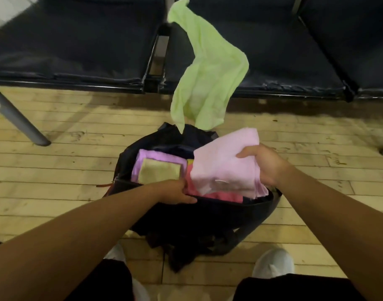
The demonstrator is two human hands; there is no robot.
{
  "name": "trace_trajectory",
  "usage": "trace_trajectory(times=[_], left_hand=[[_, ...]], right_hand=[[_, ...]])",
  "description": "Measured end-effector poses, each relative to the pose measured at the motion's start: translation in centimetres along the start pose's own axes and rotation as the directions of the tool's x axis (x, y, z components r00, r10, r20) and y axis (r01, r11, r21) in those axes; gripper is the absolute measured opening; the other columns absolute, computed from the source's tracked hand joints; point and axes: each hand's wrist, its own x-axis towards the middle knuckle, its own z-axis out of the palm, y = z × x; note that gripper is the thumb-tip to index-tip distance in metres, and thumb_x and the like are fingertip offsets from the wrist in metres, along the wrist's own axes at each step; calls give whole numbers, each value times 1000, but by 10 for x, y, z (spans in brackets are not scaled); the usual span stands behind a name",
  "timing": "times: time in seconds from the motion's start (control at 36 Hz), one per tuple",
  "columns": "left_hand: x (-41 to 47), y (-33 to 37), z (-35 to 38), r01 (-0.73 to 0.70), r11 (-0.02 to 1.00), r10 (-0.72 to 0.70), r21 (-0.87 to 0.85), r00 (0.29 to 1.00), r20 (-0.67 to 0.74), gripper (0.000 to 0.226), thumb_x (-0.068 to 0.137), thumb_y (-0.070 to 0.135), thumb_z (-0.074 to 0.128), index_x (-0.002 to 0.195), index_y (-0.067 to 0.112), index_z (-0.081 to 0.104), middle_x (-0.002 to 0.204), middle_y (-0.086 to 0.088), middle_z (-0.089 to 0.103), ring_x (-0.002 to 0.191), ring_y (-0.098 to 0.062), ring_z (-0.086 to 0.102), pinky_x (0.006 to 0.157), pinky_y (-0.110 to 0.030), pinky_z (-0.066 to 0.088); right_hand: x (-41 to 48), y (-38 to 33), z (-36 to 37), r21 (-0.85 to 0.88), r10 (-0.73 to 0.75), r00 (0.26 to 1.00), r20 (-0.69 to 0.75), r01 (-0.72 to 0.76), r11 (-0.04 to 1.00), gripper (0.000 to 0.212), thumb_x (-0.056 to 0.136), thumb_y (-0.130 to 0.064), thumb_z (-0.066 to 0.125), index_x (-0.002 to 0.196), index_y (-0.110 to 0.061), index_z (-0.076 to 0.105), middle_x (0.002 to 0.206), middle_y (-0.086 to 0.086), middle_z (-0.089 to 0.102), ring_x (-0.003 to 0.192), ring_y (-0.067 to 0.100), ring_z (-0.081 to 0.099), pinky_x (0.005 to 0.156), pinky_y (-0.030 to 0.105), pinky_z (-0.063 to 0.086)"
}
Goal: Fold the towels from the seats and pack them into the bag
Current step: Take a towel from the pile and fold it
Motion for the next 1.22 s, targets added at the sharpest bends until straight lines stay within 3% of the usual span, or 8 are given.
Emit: trace_trajectory(times=[0.14, 0.28, 0.39, 0.67, 0.83, 1.06, 1.14, 1.22], left_hand=[[20, -7, 16, 68, 985, -64, 159, 998, -30, 68, 91, 47, 63, 144, 12, 38, 142, -12, 51, 124, -29, 53, 104, -35, 42], [14, -3, 12, -1, 929, 16, 370, 999, -38, 39, 95, 43, 58, 126, 19, 58, 126, -6, 61, 114, -28, 56, 98, -40, 37], [-3, 8, 4, -206, 910, 164, 359, 976, 145, 18, 96, 28, 61, 106, 15, 67, 106, -4, 64, 90, -18, 53, 85, -33, 44], [-42, 32, -1, -322, 858, 237, 399, 939, 248, 9, 96, 25, 59, 101, 18, 62, 103, -1, 59, 91, -19, 52, 86, -36, 48], [-37, 31, 4, -277, 905, 203, 323, 948, 245, 20, 98, 23, 58, 115, 14, 63, 114, -4, 61, 96, -17, 52, 84, -26, 40], [-20, 26, 11, -212, 951, 166, 224, 964, 209, 9, 98, 25, 55, 101, 19, 61, 97, 5, 54, 90, -15, 50, 80, -27, 37], [-14, 26, 10, -203, 955, 155, 215, 963, 222, 9, 97, 25, 55, 100, 18, 61, 96, 5, 55, 88, -15, 50, 76, -28, 39], [-9, 30, 8, -182, 957, 130, 226, 965, 227, 18, 95, 32, 58, 110, 23, 62, 101, 6, 57, 90, -15, 53, 76, -26, 42]], right_hand=[[6, 6, -4, 34, 22, 998, -65, -20, 999, 43, 74, 3, 62, 117, 1, 65, 118, 21, 70, 109, 39, 67, 105, 50, 48], [4, 10, -1, 34, 26, 997, -74, -23, 999, 18, 83, 5, 56, 97, -4, 66, 103, 17, 70, 92, 33, 66, 85, 38, 53], [14, 19, -1, 64, 22, 999, -38, -19, 998, 33, 76, 2, 61, 108, -3, 69, 117, 22, 70, 110, 42, 66, 105, 55, 46], [30, 36, 9, -71, 152, 970, 191, -141, 987, 57, 72, 1, 67, 129, -2, 60, 124, 24, 66, 112, 46, 65, 102, 60, 47], [56, 80, 1, -329, 188, 982, 9, -174, 928, 44, 93, 7, 54, 131, -14, 63, 124, 16, 65, 105, 35, 64, 88, 51, 56], [58, 104, -22, -226, 150, 988, -34, -154, 962, 42, 95, 1, 55, 132, -20, 63, 125, 14, 64, 112, 40, 61, 96, 60, 52], [56, 110, -24, -144, 60, 986, -154, -82, 986, 19, 97, -2, 57, 105, -14, 69, 115, 16, 68, 101, 34, 63, 84, 44, 56], [57, 122, -25, -250, 2, 973, -231, -61, 966, 20, 97, -6, 55, 107, -15, 69, 113, 12, 65, 97, 27, 60, 78, 36, 53]])
